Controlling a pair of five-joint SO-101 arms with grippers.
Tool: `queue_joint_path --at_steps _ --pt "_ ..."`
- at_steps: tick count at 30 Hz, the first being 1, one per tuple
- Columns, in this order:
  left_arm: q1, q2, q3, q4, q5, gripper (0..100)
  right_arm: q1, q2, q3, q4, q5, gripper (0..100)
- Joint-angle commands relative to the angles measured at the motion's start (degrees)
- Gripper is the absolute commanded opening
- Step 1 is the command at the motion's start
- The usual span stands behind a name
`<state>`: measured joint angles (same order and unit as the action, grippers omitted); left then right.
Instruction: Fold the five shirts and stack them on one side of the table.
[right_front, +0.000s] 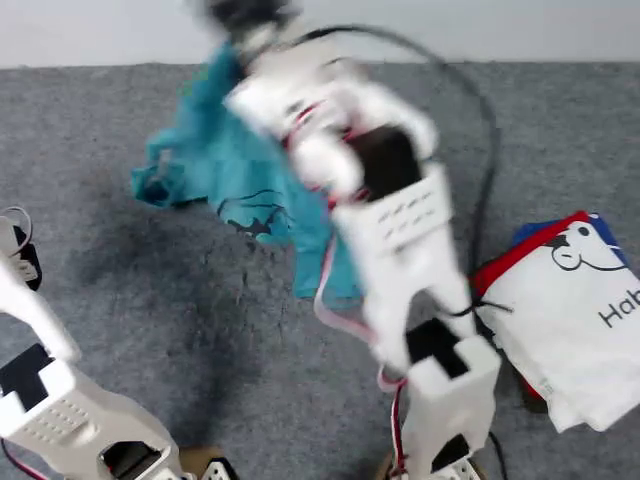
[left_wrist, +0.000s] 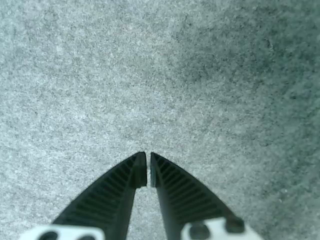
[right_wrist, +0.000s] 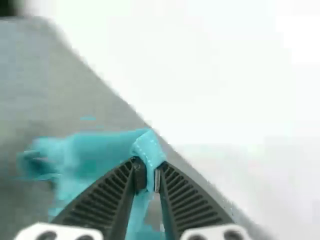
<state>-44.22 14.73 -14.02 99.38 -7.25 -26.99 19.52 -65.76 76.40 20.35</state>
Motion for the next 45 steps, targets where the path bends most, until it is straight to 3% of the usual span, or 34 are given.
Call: queue_joint_path --at_steps 1,6,11,18,22,32,45 --pt "1.6 -2.6 -0.1 1.0 0.3 2 14.9 1.8 -2.5 2.2 -3.3 1.0" --pt "8.9 -2.6 0.4 1.0 0.3 2 27.5 7.4 -2.7 8.7 -4.6 1.0" --pt "24.1 -2.6 5.5 -0.7 -0.4 2 36.8 10.9 -2.8 11.2 -4.7 1.0" --pt "54.9 -2.5 10.8 -8.0 -4.7 8 39.0 13.3 -2.8 17.7 -4.5 1.0" --pt "64.8 -2.5 13.7 -13.9 -4.7 17 38.8 13.5 -2.8 18.0 -4.6 1.0" --pt "67.2 -2.5 23.6 -30.4 -4.7 19 38.7 13.3 -2.8 18.3 -4.7 1.0" --pt "68.7 -1.5 25.0 -31.2 -4.6 19 38.7 13.6 -2.5 18.0 -4.7 1.0"
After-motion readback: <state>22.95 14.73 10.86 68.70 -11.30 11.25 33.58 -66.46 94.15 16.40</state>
